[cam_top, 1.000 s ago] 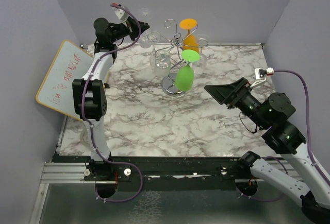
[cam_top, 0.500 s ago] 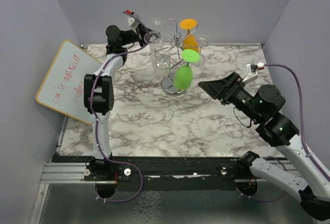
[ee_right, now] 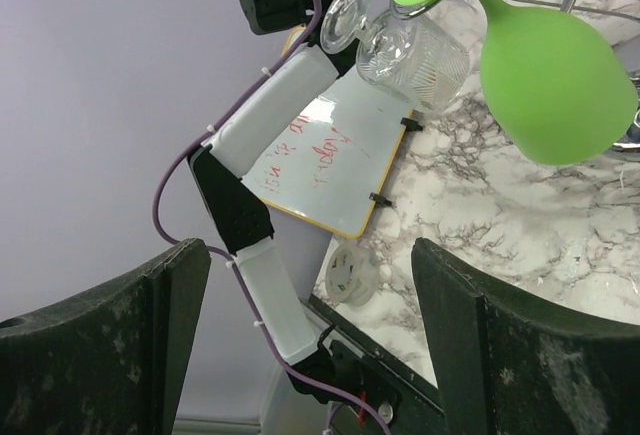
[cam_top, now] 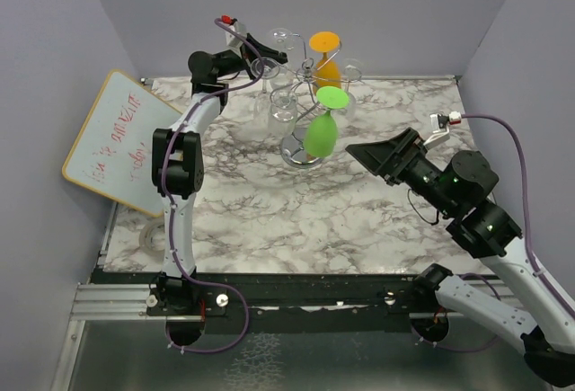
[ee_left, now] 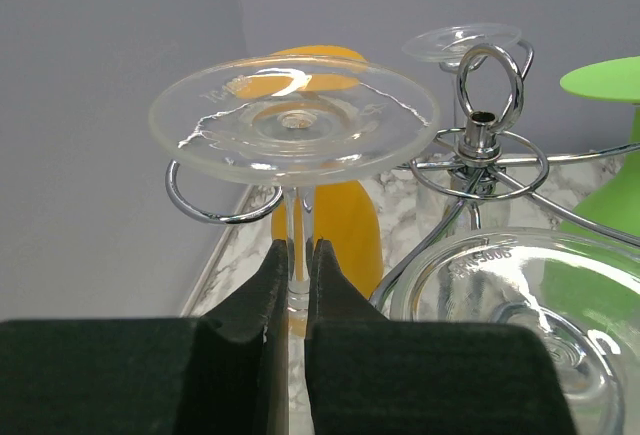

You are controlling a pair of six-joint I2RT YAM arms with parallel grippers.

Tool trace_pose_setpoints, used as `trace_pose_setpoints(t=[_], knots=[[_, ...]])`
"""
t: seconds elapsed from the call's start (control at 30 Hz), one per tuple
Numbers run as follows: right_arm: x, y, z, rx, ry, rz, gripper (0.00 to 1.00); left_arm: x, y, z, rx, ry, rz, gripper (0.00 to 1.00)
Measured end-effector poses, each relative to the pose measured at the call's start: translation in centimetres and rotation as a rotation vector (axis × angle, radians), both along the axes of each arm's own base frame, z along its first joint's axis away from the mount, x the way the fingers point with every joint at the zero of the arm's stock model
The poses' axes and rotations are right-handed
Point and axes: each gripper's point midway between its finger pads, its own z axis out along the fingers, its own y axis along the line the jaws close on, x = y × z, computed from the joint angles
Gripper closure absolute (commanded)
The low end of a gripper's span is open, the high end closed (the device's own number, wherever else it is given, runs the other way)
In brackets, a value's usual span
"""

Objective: Place the wine glass upside down on the wine glass rack

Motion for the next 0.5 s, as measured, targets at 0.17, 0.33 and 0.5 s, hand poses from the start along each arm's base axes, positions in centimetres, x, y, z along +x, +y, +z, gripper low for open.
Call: trace_pose_setpoints(t=[0.17,0.33,0.5], knots=[[-0.1,-0.1,0.2,0.005,-0.004,0.0,0.14,-0.4,-0.1,0.0,-0.001,0.006,-0.017,1.0],[0.0,0.0,0.0,0.002,0.001,0.0,0.14,0.0,-0.2,-0.4,-0.001,0.006,-0.03,1.0],[0.4,0.3,-0.5,-0.01,0.016,0.001,0.14,0.6,-0.5,-1.9,0.003,0.038,-0.039,1.0]])
